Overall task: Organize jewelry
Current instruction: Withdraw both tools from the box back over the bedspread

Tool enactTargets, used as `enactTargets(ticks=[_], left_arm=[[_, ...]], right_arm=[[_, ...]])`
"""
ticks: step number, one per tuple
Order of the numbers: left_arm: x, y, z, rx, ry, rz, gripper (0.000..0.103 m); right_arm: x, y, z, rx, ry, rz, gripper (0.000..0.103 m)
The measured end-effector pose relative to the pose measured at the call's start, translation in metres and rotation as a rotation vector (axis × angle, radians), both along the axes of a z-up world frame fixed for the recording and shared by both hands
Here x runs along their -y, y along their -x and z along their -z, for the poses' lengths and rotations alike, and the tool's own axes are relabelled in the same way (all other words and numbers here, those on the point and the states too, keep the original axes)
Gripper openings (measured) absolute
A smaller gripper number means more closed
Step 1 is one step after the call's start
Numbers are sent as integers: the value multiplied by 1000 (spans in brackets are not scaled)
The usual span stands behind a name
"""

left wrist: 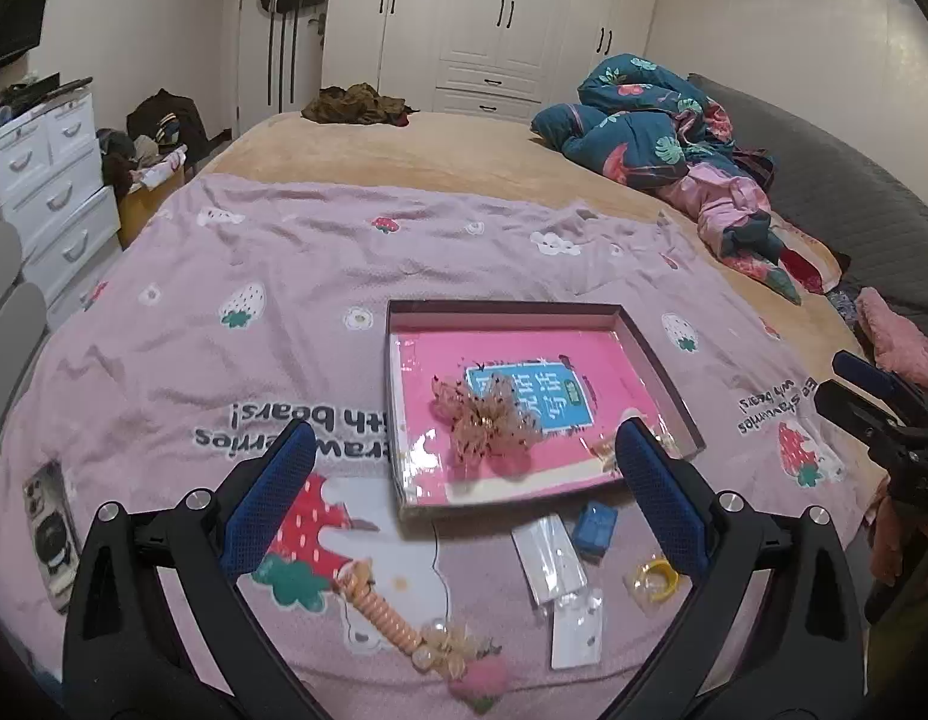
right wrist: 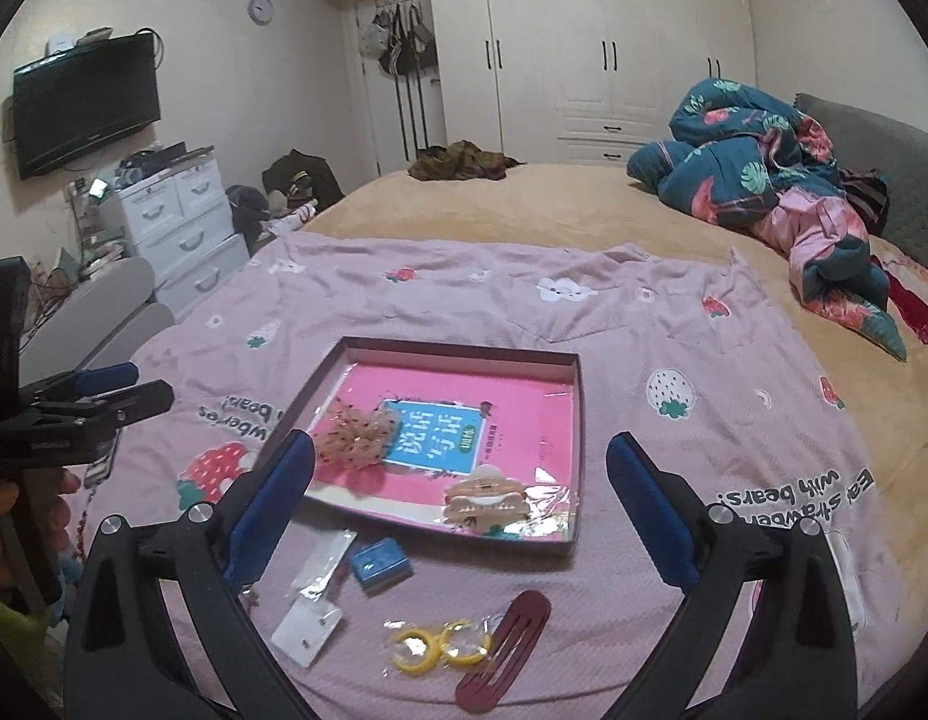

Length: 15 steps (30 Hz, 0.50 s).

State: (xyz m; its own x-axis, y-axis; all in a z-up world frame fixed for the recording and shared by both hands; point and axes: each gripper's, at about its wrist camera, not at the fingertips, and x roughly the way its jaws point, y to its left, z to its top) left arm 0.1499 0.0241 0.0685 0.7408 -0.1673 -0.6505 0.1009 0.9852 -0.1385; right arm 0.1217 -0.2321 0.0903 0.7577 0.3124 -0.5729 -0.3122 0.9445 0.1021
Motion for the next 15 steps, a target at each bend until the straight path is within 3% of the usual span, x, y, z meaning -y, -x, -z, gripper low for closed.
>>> enactTargets(ticks=[15], left_arm=[[-16, 54, 38, -60, -11, -24, 94]], right_arm=[[-15, 43, 30, -59, 14, -42, 98]])
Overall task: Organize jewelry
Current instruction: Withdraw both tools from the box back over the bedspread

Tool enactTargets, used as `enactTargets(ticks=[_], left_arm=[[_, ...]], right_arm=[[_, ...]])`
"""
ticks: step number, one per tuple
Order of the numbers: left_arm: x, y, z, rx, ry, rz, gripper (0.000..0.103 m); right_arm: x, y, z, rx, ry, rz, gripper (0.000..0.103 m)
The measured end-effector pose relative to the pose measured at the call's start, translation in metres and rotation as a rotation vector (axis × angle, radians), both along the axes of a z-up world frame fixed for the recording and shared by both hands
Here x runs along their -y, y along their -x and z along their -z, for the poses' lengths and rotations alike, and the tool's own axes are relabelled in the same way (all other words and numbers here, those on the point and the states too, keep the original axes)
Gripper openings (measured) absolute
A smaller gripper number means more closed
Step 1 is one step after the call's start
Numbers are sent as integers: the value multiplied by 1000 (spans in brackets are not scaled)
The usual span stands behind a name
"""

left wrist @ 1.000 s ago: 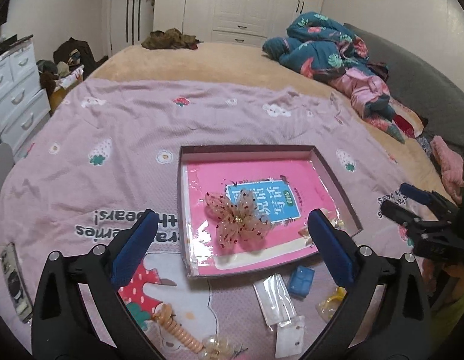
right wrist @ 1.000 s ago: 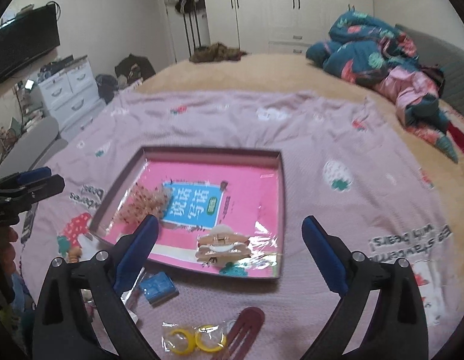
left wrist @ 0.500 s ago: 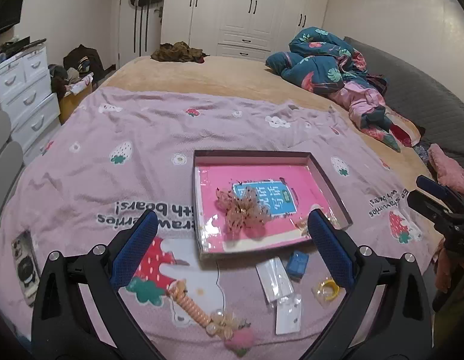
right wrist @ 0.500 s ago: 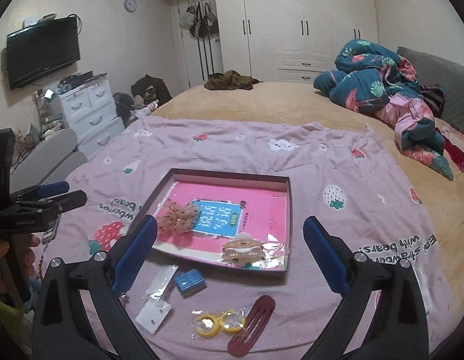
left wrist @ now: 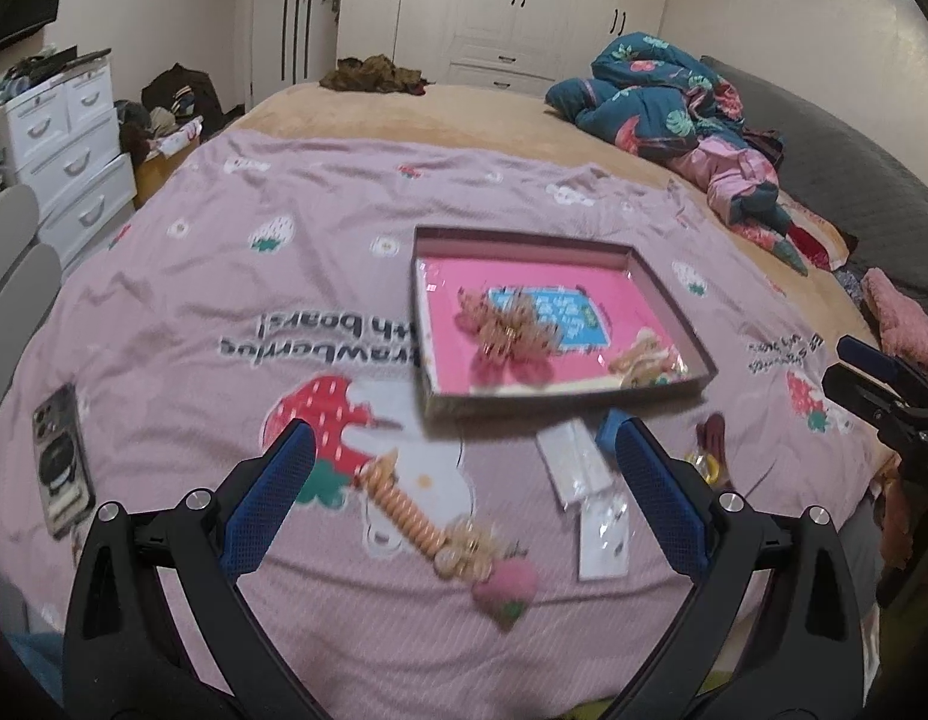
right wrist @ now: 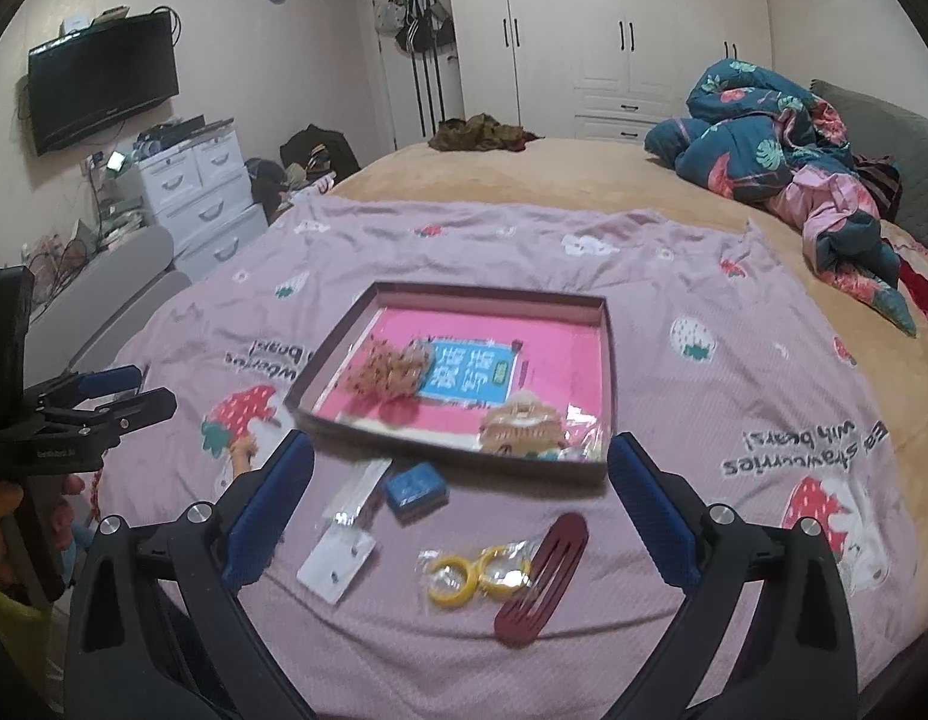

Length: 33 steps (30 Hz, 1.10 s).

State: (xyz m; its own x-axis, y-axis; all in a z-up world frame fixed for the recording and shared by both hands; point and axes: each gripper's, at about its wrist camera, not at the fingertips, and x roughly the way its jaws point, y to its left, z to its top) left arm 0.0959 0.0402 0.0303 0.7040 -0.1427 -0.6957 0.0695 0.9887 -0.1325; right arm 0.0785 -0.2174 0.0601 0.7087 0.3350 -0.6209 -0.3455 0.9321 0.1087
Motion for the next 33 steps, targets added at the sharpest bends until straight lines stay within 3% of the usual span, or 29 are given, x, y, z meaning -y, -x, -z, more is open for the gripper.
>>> enactTargets(ticks=[27, 33], left_arm=[[5, 43, 68, -141, 48, 39, 93], [8, 43, 86, -190, 82, 68, 78]], right_arm=[[-14, 30, 51, -100, 29, -56, 98], [-25, 30, 66, -124, 47, -84, 98]])
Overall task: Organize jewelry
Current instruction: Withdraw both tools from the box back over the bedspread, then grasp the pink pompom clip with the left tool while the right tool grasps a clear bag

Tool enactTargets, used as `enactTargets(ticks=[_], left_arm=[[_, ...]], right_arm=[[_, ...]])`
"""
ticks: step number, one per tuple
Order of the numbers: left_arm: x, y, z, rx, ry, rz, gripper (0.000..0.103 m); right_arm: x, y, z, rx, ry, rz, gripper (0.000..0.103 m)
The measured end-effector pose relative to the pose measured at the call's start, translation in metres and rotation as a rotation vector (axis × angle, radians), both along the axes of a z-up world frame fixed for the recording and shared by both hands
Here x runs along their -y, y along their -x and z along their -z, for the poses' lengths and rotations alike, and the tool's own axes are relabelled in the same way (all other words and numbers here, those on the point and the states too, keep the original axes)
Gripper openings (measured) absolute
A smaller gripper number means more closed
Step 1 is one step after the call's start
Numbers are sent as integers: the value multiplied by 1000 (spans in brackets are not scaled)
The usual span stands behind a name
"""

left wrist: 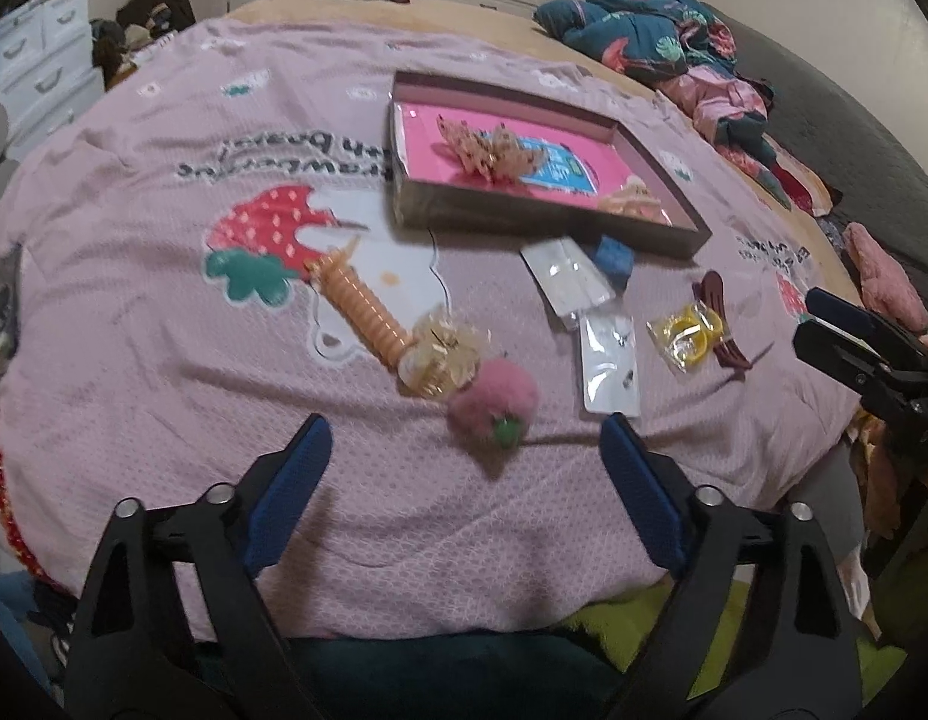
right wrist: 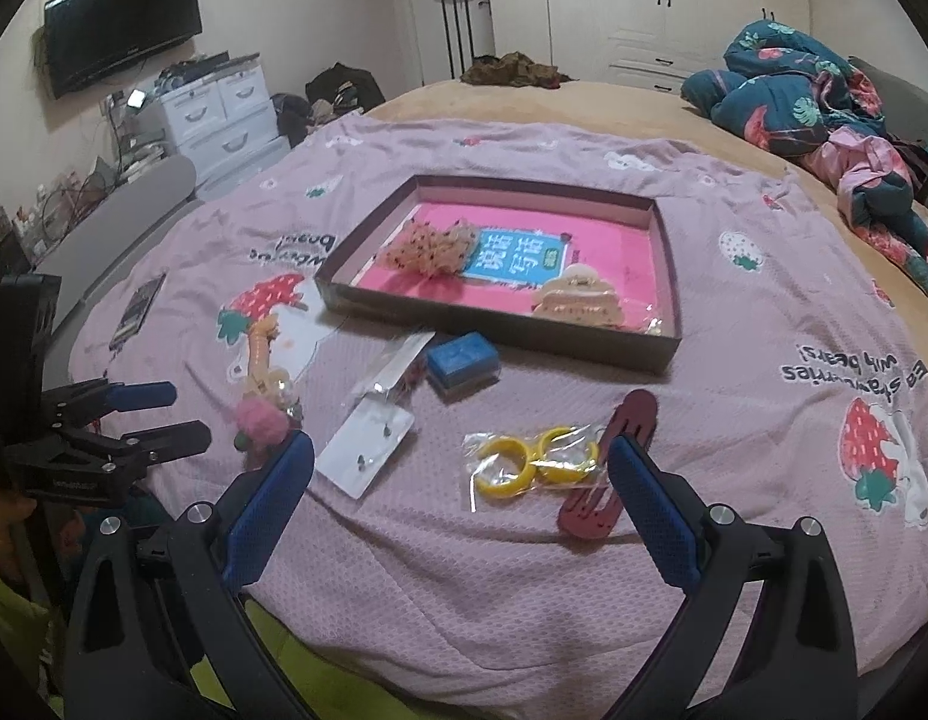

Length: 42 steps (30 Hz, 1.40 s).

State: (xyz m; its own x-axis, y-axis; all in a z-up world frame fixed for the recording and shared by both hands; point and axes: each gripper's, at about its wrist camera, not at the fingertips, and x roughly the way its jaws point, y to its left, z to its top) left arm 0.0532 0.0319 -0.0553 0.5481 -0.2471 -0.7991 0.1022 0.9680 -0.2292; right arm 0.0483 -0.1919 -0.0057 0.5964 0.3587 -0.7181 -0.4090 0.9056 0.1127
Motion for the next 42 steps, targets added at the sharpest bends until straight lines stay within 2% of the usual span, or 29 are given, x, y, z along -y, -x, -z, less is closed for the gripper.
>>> enactTargets(ticks=[6, 9, 11, 14, 16, 17, 26, 29, 32, 33, 36, 42], left_arm=[[9, -8, 17, -47, 44, 42, 55], [13, -16, 23, -61, 68, 52, 51], [14, -21, 26, -68, 82, 53, 49], [16, -29, 30, -77, 81, 46, 41], [15, -32, 34, -84, 81, 37, 26], [14, -33, 35, -85, 78, 35, 23], [0, -25, 29, -65, 105, 28, 22], [-4, -20, 26, -57, 90, 27, 22], [-6, -17, 24, -49, 86, 24, 22], [-7, -16, 22, -45, 87, 21, 22], [-8, -14, 20, -36, 86, 19, 22], [-4, -13, 9, -11, 79, 33, 22]], right_arm=[[-10, -7, 16, -46, -6, -26, 95], [-17, -12, 25, -70, -1, -34, 86], [-21, -16, 32, -92, 0, -36, 82], [-27, -21, 40, -120, -4, -41, 80], [-33, -23, 45, -140, -6, -51, 77], [-37, -24, 49, -153, -4, -60, 75], [-68, -41, 71, -251, -7, -87, 65], [-79, -48, 78, -279, -5, -90, 56], [-88, -51, 80, -268, 12, -97, 42], [-90, -51, 80, -263, 18, -100, 34], [-88, -49, 78, -251, -2, -109, 22], [-68, -43, 66, -217, -26, -100, 18]])
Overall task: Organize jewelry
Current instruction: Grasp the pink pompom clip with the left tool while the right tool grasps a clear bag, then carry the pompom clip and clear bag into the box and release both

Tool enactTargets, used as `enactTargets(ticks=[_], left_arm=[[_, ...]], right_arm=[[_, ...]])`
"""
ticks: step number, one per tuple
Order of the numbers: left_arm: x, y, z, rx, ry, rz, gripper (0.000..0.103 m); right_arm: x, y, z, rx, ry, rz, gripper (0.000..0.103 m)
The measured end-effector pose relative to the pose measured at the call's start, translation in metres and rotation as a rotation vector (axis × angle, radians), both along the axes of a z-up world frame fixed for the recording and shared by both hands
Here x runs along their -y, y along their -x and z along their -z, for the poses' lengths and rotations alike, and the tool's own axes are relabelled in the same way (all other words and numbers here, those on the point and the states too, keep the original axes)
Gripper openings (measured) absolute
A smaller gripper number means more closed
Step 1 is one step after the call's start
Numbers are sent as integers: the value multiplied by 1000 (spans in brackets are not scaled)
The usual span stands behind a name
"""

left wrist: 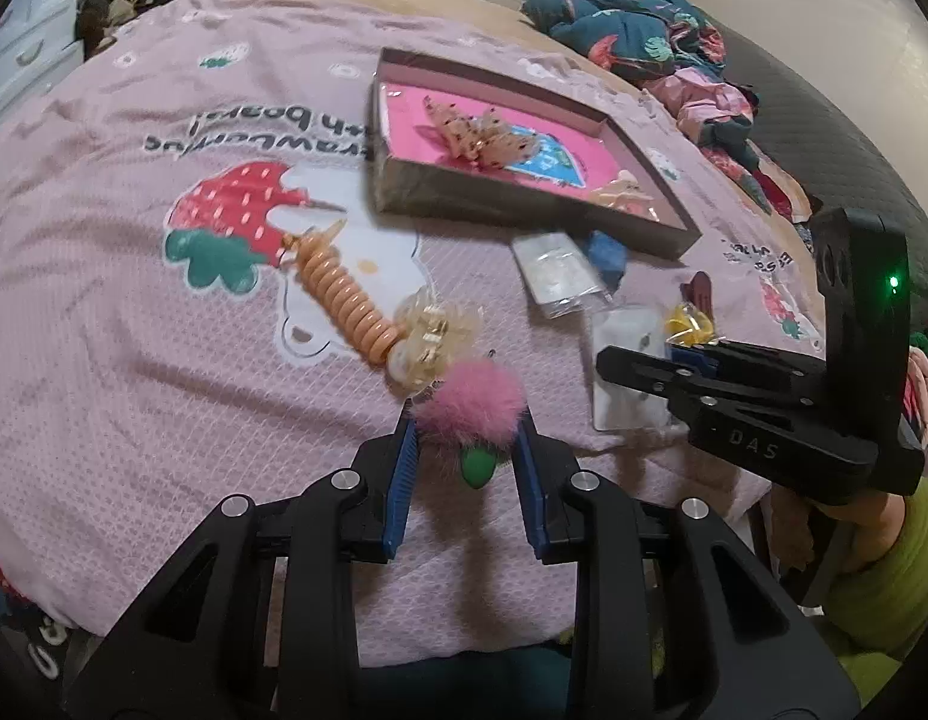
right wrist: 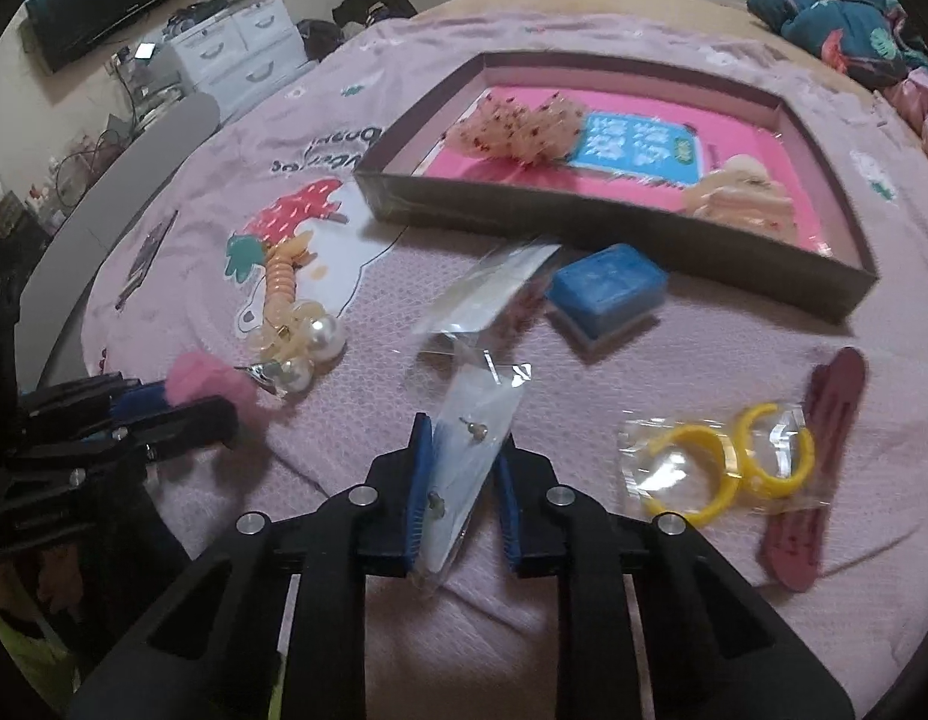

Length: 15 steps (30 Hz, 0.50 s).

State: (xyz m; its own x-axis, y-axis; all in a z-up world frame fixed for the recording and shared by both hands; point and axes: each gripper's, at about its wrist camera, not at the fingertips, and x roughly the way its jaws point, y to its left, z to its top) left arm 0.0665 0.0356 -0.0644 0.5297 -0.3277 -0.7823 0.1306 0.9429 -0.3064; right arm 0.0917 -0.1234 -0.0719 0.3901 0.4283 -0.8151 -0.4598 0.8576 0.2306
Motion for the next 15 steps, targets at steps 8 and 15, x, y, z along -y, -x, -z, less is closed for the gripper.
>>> enactTargets(ticks=[8, 15], left_arm=[[19, -4, -22, 54, -15, 42, 22], [40, -16, -43, 94, -40, 84, 22]], right_arm=[[52, 2, -23, 37, -34, 88, 17], [95, 3, -46, 102, -45, 179, 17]])
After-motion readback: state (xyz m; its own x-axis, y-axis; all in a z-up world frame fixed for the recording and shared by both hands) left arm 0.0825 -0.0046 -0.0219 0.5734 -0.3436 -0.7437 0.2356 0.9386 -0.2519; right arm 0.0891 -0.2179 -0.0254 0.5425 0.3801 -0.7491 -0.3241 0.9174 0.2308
